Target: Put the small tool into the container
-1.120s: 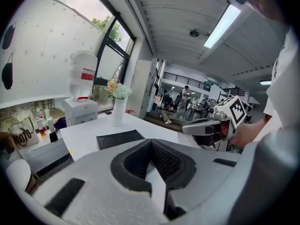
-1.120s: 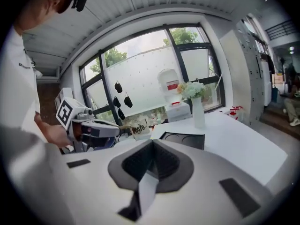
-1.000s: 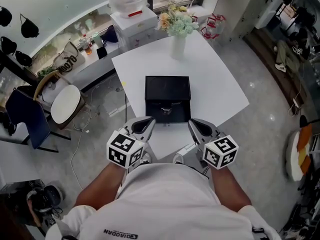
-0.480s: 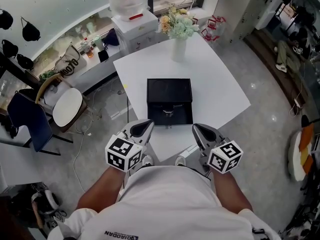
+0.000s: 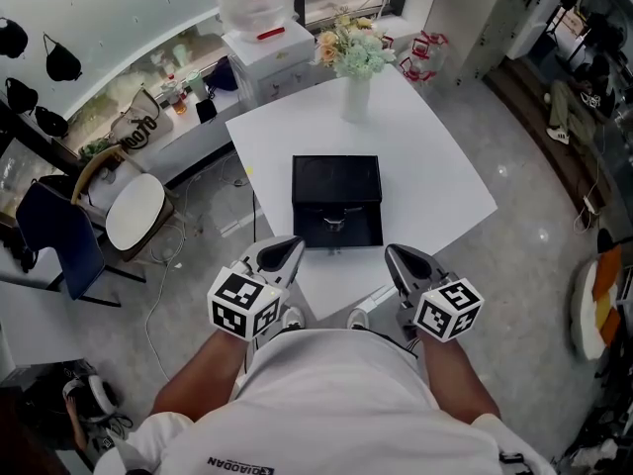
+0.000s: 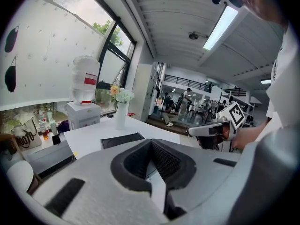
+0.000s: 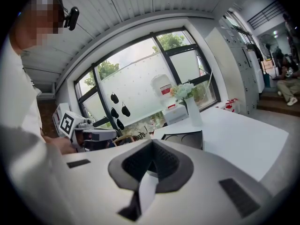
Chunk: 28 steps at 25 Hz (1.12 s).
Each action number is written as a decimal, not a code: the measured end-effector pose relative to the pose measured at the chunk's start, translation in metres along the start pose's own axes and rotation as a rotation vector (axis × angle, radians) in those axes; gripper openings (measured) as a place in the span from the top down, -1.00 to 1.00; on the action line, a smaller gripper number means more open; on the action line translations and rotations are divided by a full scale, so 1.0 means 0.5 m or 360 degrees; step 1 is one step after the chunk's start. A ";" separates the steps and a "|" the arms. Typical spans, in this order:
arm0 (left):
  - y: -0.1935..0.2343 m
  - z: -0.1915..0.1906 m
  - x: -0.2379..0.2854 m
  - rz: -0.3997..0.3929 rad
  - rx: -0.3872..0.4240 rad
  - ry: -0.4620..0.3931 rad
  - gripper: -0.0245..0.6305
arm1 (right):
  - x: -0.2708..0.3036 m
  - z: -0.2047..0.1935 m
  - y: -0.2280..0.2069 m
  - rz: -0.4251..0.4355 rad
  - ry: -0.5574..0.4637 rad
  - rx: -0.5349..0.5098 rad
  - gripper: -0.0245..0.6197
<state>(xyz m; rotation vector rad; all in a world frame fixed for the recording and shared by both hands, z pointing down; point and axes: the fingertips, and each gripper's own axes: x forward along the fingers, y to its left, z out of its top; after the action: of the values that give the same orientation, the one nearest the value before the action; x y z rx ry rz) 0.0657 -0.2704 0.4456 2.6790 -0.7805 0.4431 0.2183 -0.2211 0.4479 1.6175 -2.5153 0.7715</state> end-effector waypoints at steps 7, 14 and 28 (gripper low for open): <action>-0.008 0.000 0.000 -0.0006 0.0007 -0.0002 0.90 | -0.003 -0.004 0.006 0.0011 0.0013 -0.0012 0.91; -0.007 0.001 0.004 -0.0004 0.0001 0.0001 0.90 | 0.000 -0.007 0.004 0.0015 0.0031 -0.0021 0.91; -0.004 -0.007 0.013 0.0007 -0.0009 0.0023 0.90 | 0.010 -0.015 -0.001 0.0025 0.0058 -0.0034 0.91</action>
<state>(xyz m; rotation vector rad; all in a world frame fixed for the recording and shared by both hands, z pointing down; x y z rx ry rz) 0.0714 -0.2707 0.4507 2.6661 -0.7828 0.4600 0.2150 -0.2222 0.4561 1.5649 -2.5054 0.7660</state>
